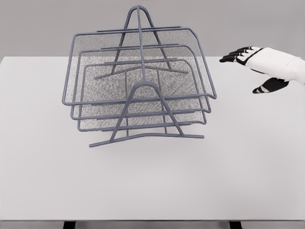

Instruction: Pull out the upper folder box with right arm

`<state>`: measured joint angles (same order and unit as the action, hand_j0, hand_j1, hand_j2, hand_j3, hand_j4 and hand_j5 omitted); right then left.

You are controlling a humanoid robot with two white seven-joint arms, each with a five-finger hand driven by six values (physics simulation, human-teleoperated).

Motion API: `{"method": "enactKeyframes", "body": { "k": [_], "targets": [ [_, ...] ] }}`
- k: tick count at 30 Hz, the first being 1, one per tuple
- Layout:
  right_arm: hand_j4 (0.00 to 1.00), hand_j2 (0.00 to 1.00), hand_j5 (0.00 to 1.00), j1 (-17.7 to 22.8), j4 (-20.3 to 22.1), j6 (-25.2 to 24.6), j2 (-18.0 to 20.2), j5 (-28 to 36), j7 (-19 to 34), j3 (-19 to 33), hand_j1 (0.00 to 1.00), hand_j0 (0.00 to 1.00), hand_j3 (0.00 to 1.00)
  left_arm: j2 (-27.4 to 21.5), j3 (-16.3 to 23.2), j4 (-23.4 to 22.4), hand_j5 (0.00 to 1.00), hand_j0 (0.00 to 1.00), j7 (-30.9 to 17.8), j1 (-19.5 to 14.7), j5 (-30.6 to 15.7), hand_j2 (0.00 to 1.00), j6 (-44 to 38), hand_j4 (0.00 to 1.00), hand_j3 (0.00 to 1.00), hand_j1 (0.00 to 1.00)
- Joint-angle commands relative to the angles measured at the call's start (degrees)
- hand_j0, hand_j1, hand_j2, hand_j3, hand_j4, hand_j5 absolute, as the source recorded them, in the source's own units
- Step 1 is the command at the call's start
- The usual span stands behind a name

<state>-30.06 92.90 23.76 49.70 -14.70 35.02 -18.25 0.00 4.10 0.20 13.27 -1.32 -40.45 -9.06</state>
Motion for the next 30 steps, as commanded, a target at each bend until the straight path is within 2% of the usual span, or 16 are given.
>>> {"method": "enactKeyframes", "body": {
  "k": [1, 3, 4, 5, 6, 10, 12, 15, 20, 24, 26, 30],
  "targets": [
    [1.0, 1.0, 1.0, 0.0, -0.8, 0.23, -1.18, -0.68, -0.02, 0.23, 1.0, 1.0, 1.0, 0.0, 0.03, -0.02, 1.0, 1.0, 0.0, 0.0, 0.02, 1.0, 0.01, 1.0, 1.0, 1.0],
    [1.0, 1.0, 1.0, -2.11, -0.88, 0.41, -1.62, -0.59, -0.02, 0.5, 1.0, 1.0, 1.0, 0.0, -0.06, -0.02, 1.0, 1.0, 0.0, 0.0, 0.02, 1.0, 0.01, 1.0, 1.0, 1.0],
    [1.0, 1.0, 1.0, -3.16, -0.88, 0.58, -4.52, -2.34, -0.02, 0.14, 1.0, 1.0, 1.0, 0.0, 0.03, -0.02, 1.0, 1.0, 0.0, 0.0, 0.02, 1.0, 0.01, 1.0, 1.0, 1.0],
    [1.0, 1.0, 1.0, -4.83, -1.14, 1.55, -9.09, -10.7, -0.02, 0.06, 1.0, 1.0, 1.0, 0.0, 0.03, -0.02, 1.0, 1.0, 0.0, 0.0, 0.02, 1.0, 0.01, 1.0, 1.0, 1.0],
    [1.0, 1.0, 1.0, -5.45, -2.81, 3.04, -12.08, -10.88, -0.02, -1.61, 1.0, 1.0, 1.0, 0.0, 0.03, -0.02, 1.0, 1.0, 0.0, 0.0, 0.02, 1.0, 0.01, 1.0, 1.0, 1.0],
    [1.0, 1.0, 1.0, -5.01, -2.11, 4.98, -11.91, -10.96, -0.02, -1.61, 1.0, 1.0, 1.0, 0.0, 0.03, -0.02, 1.0, 1.0, 0.0, 0.0, 0.02, 1.0, 0.01, 1.0, 1.0, 1.0],
    [1.0, 1.0, 1.0, -4.83, -0.53, 6.56, -10.5, -10.96, -0.02, -1.96, 1.0, 1.0, 1.0, 0.0, 0.03, -0.02, 1.0, 1.0, 0.0, 0.0, 0.02, 1.0, 0.01, 1.0, 1.0, 1.0],
    [1.0, 1.0, 1.0, -4.84, -0.53, 9.46, -7.69, -10.88, -0.02, -3.11, 1.0, 1.0, 1.0, 0.0, 0.03, -0.02, 1.0, 1.0, 0.0, 0.0, 0.02, 1.0, 0.01, 1.0, 1.0, 1.0],
    [1.0, 1.0, 1.0, -3.25, -0.71, 9.9, -7.86, -10.88, -0.02, -4.34, 1.0, 1.0, 1.0, 0.0, 0.03, -0.02, 1.0, 1.0, 0.0, 0.0, -0.07, 1.0, 0.01, 1.0, 1.0, 1.0],
    [1.0, 1.0, 1.0, -2.37, -1.41, 10.95, -7.69, -10.79, -0.02, -4.16, 1.0, 1.0, 1.0, 0.0, 0.03, -0.02, 1.0, 1.0, 0.0, 0.0, 0.02, 1.0, 0.01, 1.0, 1.0, 1.0],
    [1.0, 1.0, 1.0, -2.46, -4.13, 11.24, -8.13, -10.88, -0.02, -4.07, 1.0, 1.0, 1.0, 0.0, 0.03, -0.02, 1.0, 1.0, 0.0, 0.0, 0.02, 1.0, 0.01, 1.0, 1.0, 1.0],
    [1.0, 1.0, 1.0, -2.46, -4.49, 11.24, -7.69, -11.05, -0.02, -3.99, 1.0, 1.0, 1.0, 0.0, 0.03, -0.02, 1.0, 1.0, 0.0, 0.0, 0.02, 1.0, 0.01, 1.0, 1.0, 1.0]
  ]
}}
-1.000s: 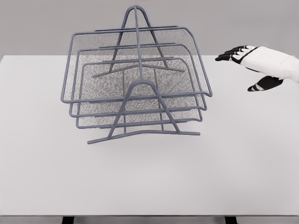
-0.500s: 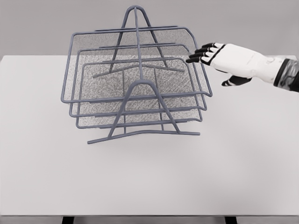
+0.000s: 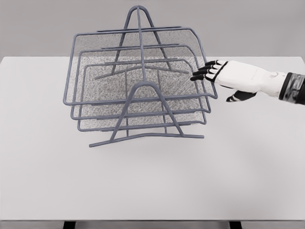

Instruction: Pull out the upper folder box with right arm

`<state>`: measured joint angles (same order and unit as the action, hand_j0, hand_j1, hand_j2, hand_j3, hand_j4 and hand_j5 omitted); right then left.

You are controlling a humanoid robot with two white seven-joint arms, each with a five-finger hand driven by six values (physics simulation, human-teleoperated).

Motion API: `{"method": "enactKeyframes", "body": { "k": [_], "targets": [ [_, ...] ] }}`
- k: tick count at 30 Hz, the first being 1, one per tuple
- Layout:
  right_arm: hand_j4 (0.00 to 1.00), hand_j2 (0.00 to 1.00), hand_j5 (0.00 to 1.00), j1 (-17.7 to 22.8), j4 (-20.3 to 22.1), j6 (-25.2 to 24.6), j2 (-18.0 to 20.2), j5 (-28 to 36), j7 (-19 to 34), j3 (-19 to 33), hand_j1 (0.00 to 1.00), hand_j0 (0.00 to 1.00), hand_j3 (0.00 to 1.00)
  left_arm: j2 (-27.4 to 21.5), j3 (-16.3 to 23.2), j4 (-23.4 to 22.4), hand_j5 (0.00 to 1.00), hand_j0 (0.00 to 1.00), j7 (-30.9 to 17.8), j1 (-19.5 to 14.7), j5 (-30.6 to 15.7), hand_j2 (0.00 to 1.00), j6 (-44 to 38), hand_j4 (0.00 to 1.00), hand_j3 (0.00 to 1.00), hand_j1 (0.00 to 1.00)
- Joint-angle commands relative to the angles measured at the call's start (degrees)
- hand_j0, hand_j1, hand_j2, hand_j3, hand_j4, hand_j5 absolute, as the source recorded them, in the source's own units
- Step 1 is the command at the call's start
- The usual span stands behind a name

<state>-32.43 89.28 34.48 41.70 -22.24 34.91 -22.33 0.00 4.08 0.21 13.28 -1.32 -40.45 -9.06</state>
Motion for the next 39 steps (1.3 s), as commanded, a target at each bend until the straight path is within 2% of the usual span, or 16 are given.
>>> {"method": "enactKeyframes", "body": {
  "k": [1, 7, 11, 12, 16, 22, 30, 32, 35, 39],
  "targets": [
    [1.0, 1.0, 1.0, 0.0, -0.86, 0.52, 0.48, -3.6, 0.09, 0.36, 1.0, 1.0, 1.0, 0.0, 0.05, -0.03, 1.0, 1.0, 0.0, 0.0, 0.02, 1.0, 0.01, 1.0, 1.0, 1.0],
    [1.0, 1.0, 1.0, 1.32, -0.95, 0.52, 3.29, -3.6, 0.09, 0.88, 1.0, 1.0, 1.0, 0.0, 0.05, -0.03, 1.0, 1.0, 0.0, 0.0, 0.02, 1.0, 0.01, 1.0, 1.0, 1.0],
    [1.0, 1.0, 1.0, 5.18, -1.21, 0.52, 4.97, -3.51, 0.09, 5.81, 1.0, 1.0, 1.0, 0.0, 0.05, -0.03, 1.0, 1.0, 0.0, 0.0, 0.02, 1.0, 0.01, 1.0, 1.0, 1.0],
    [1.0, 1.0, 1.0, 5.19, -2.7, 0.52, 4.97, -3.51, 0.09, 6.33, 1.0, 1.0, 1.0, 0.0, 0.05, -0.03, 1.0, 1.0, 0.0, 0.0, 0.02, 1.0, 0.01, 1.0, 1.0, 1.0],
    [1.0, 1.0, 1.0, 6.15, -3.41, 0.52, 7.16, -3.42, 0.09, 8.18, 1.0, 1.0, 1.0, 0.0, 0.05, -0.03, 1.0, 1.0, 0.0, 0.0, 0.02, 1.0, 0.01, 1.0, 1.0, 1.0],
    [1.0, 1.0, 1.0, 11.25, -4.55, 0.52, 8.22, -3.34, 0.09, 13.54, 1.0, 1.0, 1.0, 0.0, 0.05, -0.03, 1.0, 1.0, 0.0, 0.0, 0.02, 1.0, 0.01, 1.0, 1.0, 1.0],
    [1.0, 1.0, 1.0, 11.16, -6.92, 0.52, 10.15, -3.07, 0.09, 14.6, 1.0, 1.0, 1.0, 0.0, 0.05, -0.03, 1.0, 1.0, 0.0, 0.0, 0.02, 1.0, 0.01, 1.0, 1.0, 1.0],
    [1.0, 1.0, 1.0, 11.34, -7.28, 0.52, 11.03, -2.98, 0.09, 16.62, 1.0, 1.0, 1.0, 0.0, 0.05, -0.03, 1.0, 1.0, 0.0, 0.0, 0.02, 1.0, 0.01, 1.0, 1.0, 1.0],
    [1.0, 1.0, 1.0, 11.34, -8.07, 0.52, 11.65, -2.9, 0.09, 17.06, 1.0, 1.0, 1.0, 0.0, 0.05, -0.03, 1.0, 1.0, 0.0, 0.0, 0.02, 1.0, 0.01, 1.0, 1.0, 1.0],
    [1.0, 1.0, 1.0, 11.34, -7.54, 0.52, 11.91, -0.88, 0.09, 17.32, 1.0, 1.0, 1.0, 0.0, 0.05, -0.03, 1.0, 1.0, 0.0, 0.0, 0.02, 1.0, 0.01, 1.0, 1.0, 1.0]
  ]
}}
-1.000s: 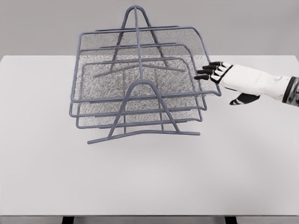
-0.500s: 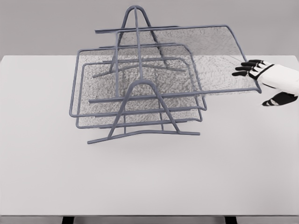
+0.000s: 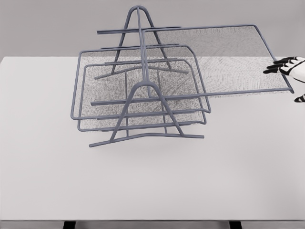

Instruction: Pull out the upper folder box with right arm

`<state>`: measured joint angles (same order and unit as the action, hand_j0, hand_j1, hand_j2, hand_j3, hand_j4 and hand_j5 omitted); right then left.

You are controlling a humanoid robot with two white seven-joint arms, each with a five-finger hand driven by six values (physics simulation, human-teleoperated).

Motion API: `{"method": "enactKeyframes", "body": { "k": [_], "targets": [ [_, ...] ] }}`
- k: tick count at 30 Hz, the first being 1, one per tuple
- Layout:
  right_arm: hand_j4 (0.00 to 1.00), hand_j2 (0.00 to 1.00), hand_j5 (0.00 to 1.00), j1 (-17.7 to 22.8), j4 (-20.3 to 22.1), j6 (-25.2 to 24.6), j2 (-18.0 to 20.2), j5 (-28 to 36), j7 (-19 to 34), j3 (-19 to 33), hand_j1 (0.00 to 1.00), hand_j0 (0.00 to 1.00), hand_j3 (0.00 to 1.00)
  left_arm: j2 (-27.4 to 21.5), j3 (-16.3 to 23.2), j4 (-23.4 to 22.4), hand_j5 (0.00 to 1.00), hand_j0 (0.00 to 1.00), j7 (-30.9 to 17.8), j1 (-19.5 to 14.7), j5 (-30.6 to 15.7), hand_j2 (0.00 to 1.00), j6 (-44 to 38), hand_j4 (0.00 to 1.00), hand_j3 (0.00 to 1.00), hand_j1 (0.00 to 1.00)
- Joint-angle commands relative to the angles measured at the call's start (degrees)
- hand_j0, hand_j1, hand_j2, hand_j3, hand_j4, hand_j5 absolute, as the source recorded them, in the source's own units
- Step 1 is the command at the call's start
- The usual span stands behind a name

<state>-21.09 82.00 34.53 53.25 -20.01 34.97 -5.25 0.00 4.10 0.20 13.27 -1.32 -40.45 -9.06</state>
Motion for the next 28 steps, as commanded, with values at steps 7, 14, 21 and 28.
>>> {"method": "enactKeyframes", "body": {
  "k": [7, 14, 21, 28],
  "targets": [
    [1.0, 1.0, 1.0, 0.09, 2.73, 0.47, -0.25, 8.05, 0.03, 3.14, 1.0, 1.0, 1.0, 0.0, 0.03, -0.02, 1.0, 1.0, 0.0, 0.0, 0.02, 1.0, 0.01, 1.0, 1.0, 1.0],
    [1.0, 1.0, 1.0, 0.0, 10.19, 0.47, 7.75, 12.88, 0.03, 2.79, 1.0, 1.0, 1.0, 0.0, 0.03, -0.02, 1.0, 1.0, 0.0, 0.0, 0.02, 1.0, 0.01, 1.0, 1.0, 1.0],
    [1.0, 1.0, 1.0, -12.65, 14.42, 0.47, 3.53, 20.18, 0.03, -12.67, 1.0, 1.0, 1.0, 0.0, 0.03, -0.02, 1.0, 1.0, 0.0, 0.0, 0.02, 1.0, 0.01, 1.0, 1.0, 1.0],
    [1.0, 1.0, 1.0, -13.62, 14.51, 0.47, -1.4, 20.09, 0.03, -19.44, 1.0, 1.0, 1.0, 0.0, -0.06, -0.2, 1.0, 1.0, 0.0, 0.0, -0.07, 1.0, 0.01, 1.0, 1.0, 1.0]
  ]
}}
